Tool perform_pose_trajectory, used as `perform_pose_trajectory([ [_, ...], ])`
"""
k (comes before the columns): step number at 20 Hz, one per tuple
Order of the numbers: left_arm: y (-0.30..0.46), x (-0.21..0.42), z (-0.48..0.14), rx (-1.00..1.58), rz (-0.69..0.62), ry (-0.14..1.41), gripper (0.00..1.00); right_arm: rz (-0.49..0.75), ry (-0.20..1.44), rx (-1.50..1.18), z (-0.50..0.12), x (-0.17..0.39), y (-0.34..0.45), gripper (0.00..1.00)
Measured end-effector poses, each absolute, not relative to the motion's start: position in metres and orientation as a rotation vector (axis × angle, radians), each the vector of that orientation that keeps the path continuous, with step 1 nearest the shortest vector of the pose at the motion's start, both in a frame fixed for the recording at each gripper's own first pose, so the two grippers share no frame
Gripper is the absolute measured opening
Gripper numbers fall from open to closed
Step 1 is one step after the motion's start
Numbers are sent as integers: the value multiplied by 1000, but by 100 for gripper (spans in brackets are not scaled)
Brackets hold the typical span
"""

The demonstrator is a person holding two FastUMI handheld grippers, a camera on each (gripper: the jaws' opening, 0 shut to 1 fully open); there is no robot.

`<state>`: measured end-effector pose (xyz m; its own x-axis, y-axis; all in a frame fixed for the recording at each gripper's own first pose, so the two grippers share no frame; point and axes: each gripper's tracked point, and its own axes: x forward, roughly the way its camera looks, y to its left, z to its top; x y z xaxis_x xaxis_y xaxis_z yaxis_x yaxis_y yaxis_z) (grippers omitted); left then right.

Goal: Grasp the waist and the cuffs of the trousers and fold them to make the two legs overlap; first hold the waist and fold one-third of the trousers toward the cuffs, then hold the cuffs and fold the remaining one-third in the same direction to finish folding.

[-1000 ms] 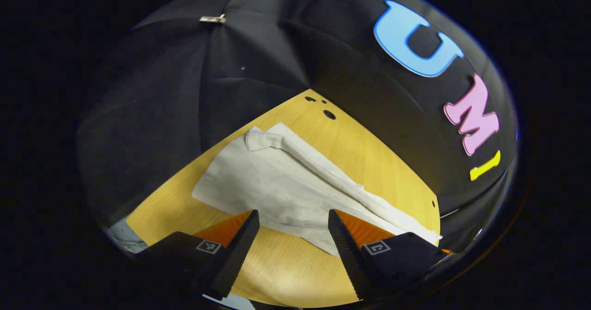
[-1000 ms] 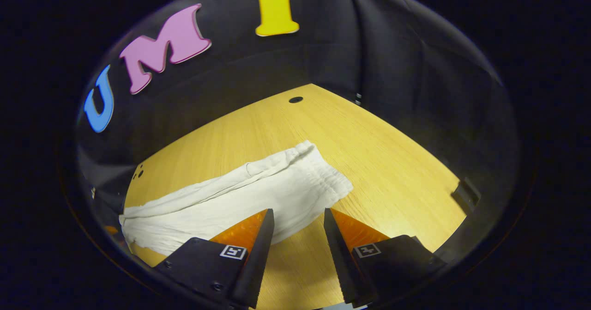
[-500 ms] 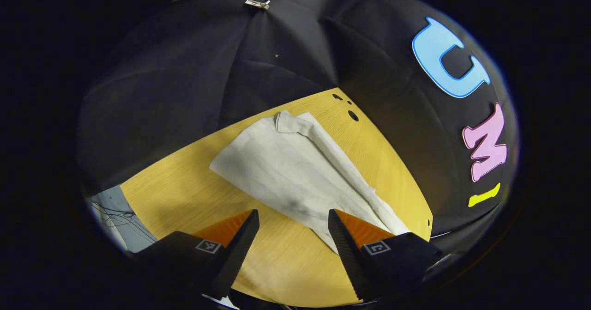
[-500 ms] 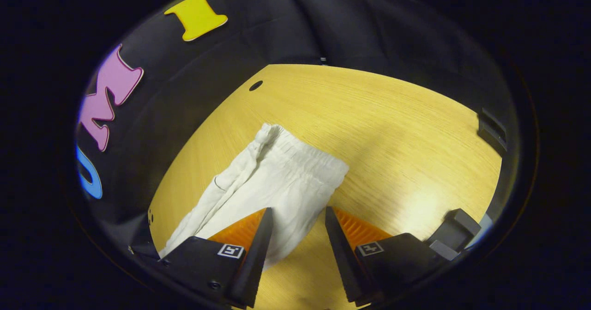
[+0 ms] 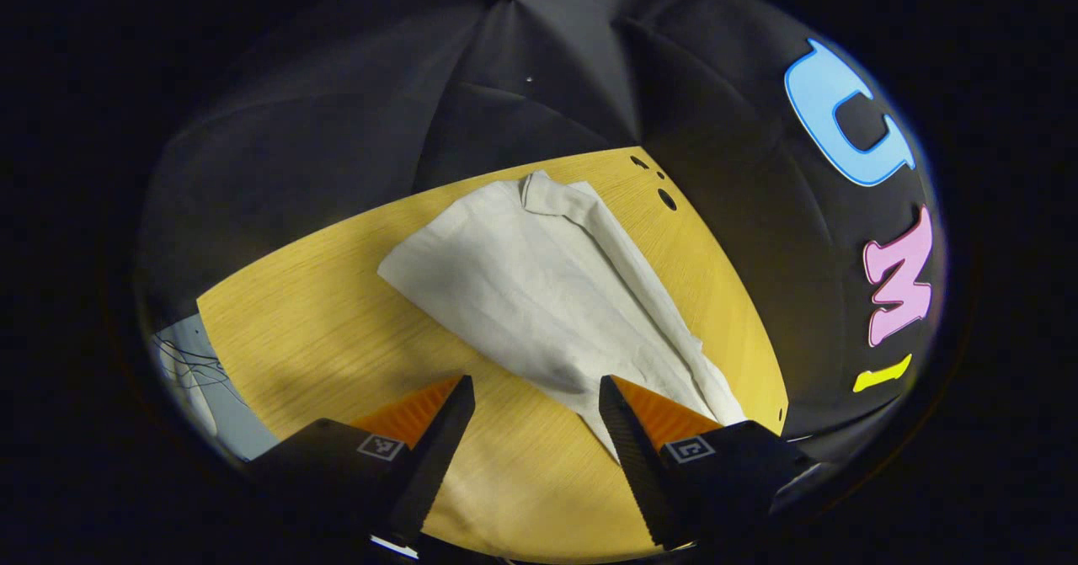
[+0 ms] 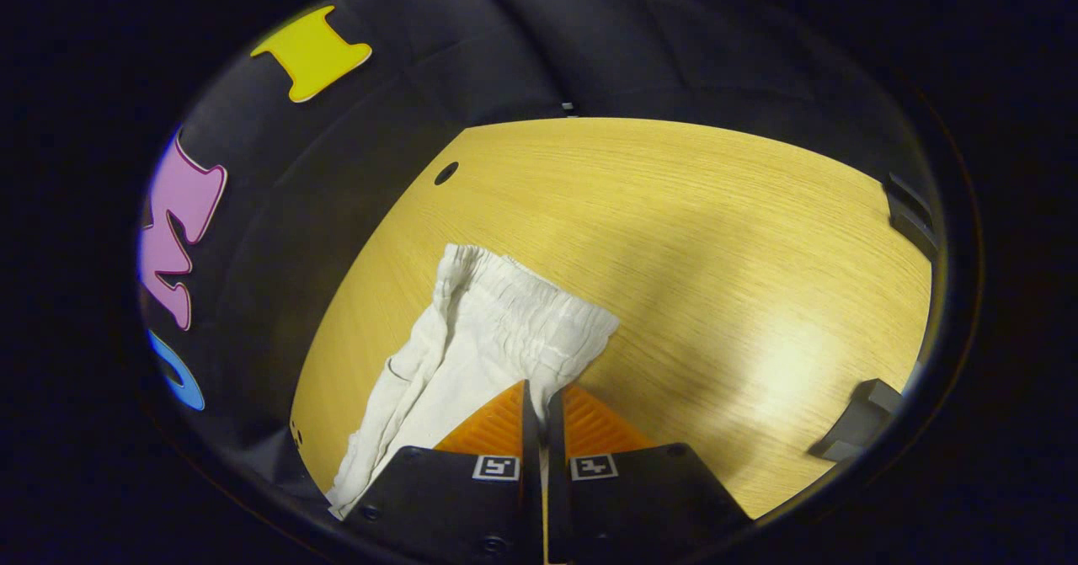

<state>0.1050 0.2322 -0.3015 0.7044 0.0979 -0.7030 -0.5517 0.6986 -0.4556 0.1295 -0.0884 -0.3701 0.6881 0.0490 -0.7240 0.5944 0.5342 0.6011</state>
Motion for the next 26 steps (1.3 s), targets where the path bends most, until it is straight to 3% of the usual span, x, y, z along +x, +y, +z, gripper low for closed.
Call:
perform_pose_trajectory([
  [10,235,177,-300,-701,356,678,95,-304,732,916,-355,129,-91,7],
  [12,240,191,-305,-728,381,660,84,-298,735,907,-355,130,-90,7],
  [13,240,197,-306,-756,370,642,70,-297,735,904,-355,131,-90,7],
  [14,236,201,-308,-799,353,624,63,-297,735,901,-357,130,-89,7],
  [17,238,203,-313,-984,365,620,20,-299,738,893,-356,131,-89,7],
  [21,234,201,-316,-1072,327,607,8,-287,688,897,-343,132,-93,7],
  [26,227,187,-309,-997,300,624,6,-241,585,829,-295,139,-94,7],
])
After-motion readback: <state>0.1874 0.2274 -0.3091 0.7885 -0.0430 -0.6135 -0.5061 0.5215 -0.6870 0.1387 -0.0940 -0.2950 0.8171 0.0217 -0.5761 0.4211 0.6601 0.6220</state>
